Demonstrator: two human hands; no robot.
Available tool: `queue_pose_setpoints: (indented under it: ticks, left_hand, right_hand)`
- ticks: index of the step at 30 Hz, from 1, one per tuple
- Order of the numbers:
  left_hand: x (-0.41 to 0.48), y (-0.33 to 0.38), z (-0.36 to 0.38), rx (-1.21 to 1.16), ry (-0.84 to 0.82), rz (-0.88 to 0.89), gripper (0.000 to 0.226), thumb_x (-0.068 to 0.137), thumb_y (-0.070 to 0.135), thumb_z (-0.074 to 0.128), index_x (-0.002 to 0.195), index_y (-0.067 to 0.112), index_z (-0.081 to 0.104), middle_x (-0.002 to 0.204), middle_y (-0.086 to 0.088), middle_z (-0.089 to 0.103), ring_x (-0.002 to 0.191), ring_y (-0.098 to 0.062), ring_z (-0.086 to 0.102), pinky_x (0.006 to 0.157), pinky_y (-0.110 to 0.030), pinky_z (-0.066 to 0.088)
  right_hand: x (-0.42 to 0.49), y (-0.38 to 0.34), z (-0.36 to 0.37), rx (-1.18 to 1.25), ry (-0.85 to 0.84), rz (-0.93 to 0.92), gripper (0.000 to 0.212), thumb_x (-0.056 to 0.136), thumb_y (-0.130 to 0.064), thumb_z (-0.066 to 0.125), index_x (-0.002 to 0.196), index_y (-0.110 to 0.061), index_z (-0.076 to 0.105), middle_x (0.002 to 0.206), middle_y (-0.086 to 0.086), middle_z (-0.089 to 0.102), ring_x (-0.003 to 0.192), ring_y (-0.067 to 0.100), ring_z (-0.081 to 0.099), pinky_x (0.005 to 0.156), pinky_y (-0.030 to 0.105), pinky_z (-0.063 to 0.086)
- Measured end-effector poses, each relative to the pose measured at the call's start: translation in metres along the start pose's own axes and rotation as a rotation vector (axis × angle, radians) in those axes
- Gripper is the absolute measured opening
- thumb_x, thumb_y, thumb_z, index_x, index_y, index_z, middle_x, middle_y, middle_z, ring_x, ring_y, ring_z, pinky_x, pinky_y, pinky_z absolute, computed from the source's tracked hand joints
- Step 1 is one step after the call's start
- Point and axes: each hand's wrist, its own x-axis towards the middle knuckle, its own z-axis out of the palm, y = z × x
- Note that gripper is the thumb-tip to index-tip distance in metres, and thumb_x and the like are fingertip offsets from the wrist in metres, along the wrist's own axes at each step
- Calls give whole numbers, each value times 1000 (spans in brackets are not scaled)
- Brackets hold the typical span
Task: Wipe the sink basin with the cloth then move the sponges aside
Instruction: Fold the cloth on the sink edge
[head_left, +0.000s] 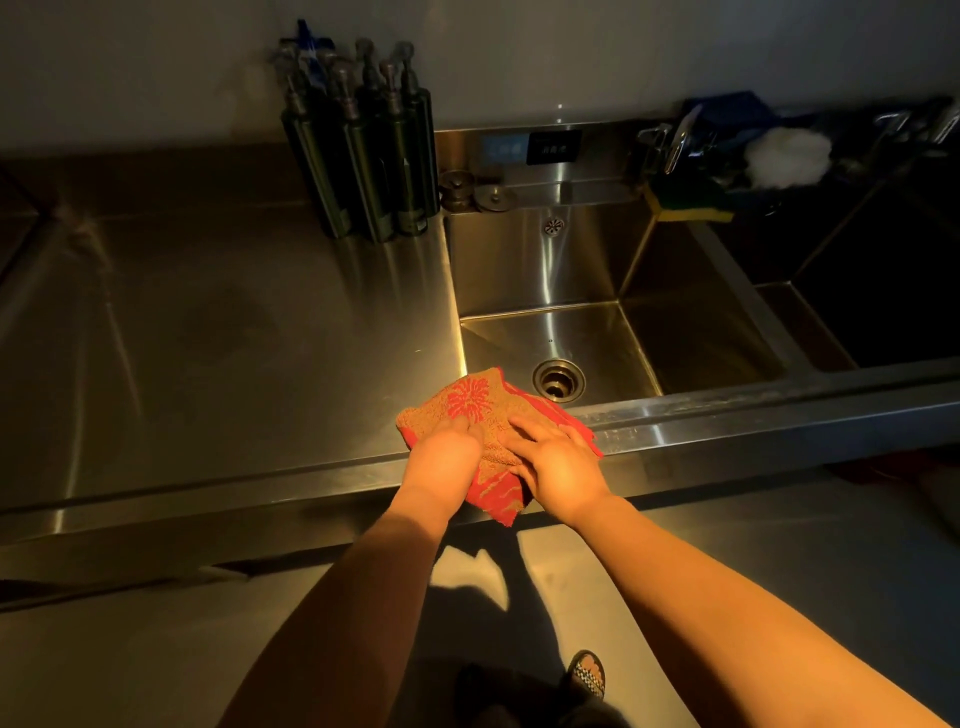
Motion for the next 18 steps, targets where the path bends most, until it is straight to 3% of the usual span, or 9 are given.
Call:
queue_pose_setpoints:
  ticks: [10, 15, 18]
  left_hand:
    - [3, 13, -16, 73, 44, 11, 33, 95, 12, 44, 127, 9, 41, 130, -13, 45, 122, -28, 41, 96, -41, 43]
    - [10, 31, -27, 67, 124, 42, 34, 96, 14, 43, 130, 8, 40, 133, -11, 44, 122, -26, 41, 92, -36, 43]
    - [18, 47, -34, 83, 157, 78, 41, 94, 14, 48, 133, 10, 38, 132, -10, 46, 118, -24, 44, 90, -35, 43]
  right_hand:
    - [-5, 3, -18, 65, 43, 41, 35, 94, -22, 48, 129, -27, 53, 136, 1, 48, 124, 24, 43, 99, 40, 39]
    - [-10, 18, -32, 80, 113, 45, 38, 91, -19, 53, 128, -24, 53, 136, 3, 47, 127, 24, 40, 102, 39, 36]
    - [-16, 34, -41, 91, 155, 54, 37, 89, -18, 56, 126, -23, 55, 129, 3, 50, 119, 24, 45, 94, 37, 38]
